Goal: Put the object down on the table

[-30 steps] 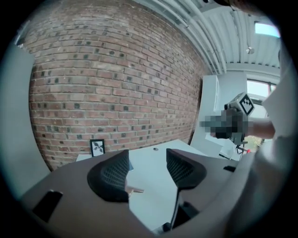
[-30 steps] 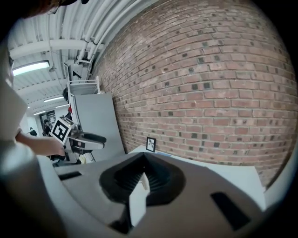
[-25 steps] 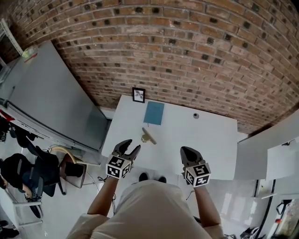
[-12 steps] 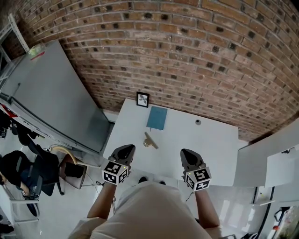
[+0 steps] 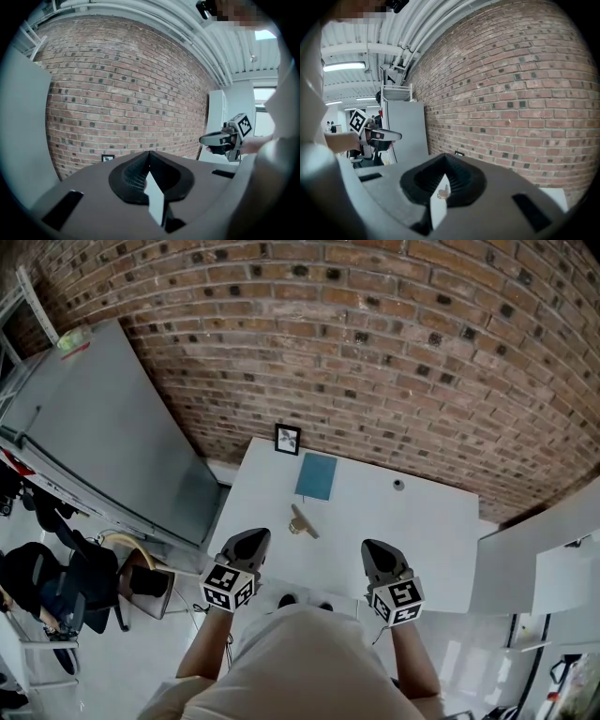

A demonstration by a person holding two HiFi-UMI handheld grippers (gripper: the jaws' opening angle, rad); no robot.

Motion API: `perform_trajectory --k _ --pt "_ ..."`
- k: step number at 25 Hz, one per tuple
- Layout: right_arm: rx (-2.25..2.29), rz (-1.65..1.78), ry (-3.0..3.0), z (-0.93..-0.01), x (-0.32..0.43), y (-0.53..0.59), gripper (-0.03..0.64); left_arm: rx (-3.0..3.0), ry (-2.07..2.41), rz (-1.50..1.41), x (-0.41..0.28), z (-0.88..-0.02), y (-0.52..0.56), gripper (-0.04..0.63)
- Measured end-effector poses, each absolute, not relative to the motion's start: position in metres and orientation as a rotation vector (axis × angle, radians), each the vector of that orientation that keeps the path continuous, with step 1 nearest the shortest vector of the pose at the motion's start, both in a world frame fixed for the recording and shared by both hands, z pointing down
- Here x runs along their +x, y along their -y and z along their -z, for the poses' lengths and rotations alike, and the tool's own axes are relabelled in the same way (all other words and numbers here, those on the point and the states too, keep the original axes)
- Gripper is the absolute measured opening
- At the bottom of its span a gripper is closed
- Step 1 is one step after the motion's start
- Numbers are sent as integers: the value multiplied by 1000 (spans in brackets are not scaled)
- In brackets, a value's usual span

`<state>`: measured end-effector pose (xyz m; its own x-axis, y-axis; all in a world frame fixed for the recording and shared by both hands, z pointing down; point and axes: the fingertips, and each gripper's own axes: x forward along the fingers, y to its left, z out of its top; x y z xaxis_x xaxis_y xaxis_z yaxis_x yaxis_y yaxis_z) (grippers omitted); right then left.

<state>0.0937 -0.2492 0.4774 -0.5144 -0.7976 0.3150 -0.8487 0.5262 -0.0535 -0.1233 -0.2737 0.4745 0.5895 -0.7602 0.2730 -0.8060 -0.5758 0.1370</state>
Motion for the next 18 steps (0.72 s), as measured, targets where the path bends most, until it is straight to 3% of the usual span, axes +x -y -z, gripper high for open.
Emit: perform_trajectory --k 18 --pt "1386 -284 2510 -475 89 245 2 2558 1281 -259 -127 -477 272 -8"
